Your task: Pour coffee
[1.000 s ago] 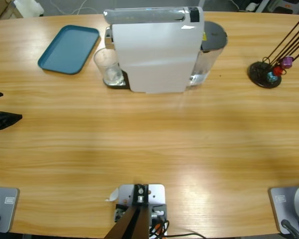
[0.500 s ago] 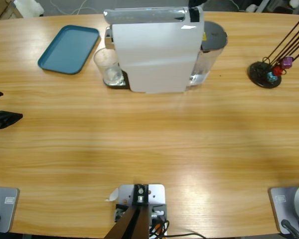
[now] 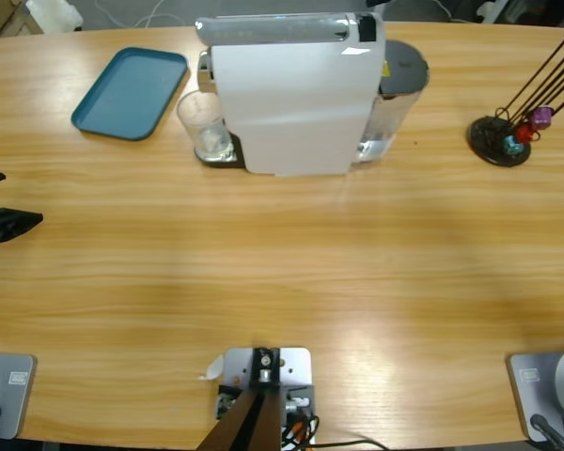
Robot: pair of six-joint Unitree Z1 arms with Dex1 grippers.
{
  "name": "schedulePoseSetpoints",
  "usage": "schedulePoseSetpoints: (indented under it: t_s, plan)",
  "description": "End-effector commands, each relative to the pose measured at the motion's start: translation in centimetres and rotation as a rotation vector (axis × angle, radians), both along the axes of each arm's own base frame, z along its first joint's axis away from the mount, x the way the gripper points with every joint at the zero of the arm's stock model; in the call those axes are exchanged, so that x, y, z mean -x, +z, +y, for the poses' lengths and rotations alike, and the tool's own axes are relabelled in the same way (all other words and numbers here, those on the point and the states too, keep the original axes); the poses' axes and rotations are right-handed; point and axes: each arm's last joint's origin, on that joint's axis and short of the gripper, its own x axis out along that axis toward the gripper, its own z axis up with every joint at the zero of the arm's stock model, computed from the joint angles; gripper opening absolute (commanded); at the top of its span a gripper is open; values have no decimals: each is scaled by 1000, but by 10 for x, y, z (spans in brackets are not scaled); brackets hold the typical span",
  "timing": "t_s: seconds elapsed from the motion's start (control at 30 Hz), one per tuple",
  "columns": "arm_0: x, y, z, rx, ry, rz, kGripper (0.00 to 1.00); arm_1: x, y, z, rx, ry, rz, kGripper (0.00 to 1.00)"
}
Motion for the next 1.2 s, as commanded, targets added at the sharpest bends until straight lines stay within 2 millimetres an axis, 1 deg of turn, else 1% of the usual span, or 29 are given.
schedulePoseSetpoints:
  t_s: [0.03,0.27,0.47,0.9,1.2]
  plan:
    - [-2,-13,-2,-25,13,47,996,-8,-18,2,44,-3,49,0]
    - [-3,-13,-2,-27,14,47,996,-7,-22,6,31,18,70,0]
    - [-3,-13,-2,-27,16,47,996,-6,-29,6,41,19,89,0]
    - [-3,-13,-2,-27,18,44,996,-6,-31,10,37,33,97,0]
    - [-3,-14,-2,-28,23,44,996,-8,-47,17,71,43,141,0]
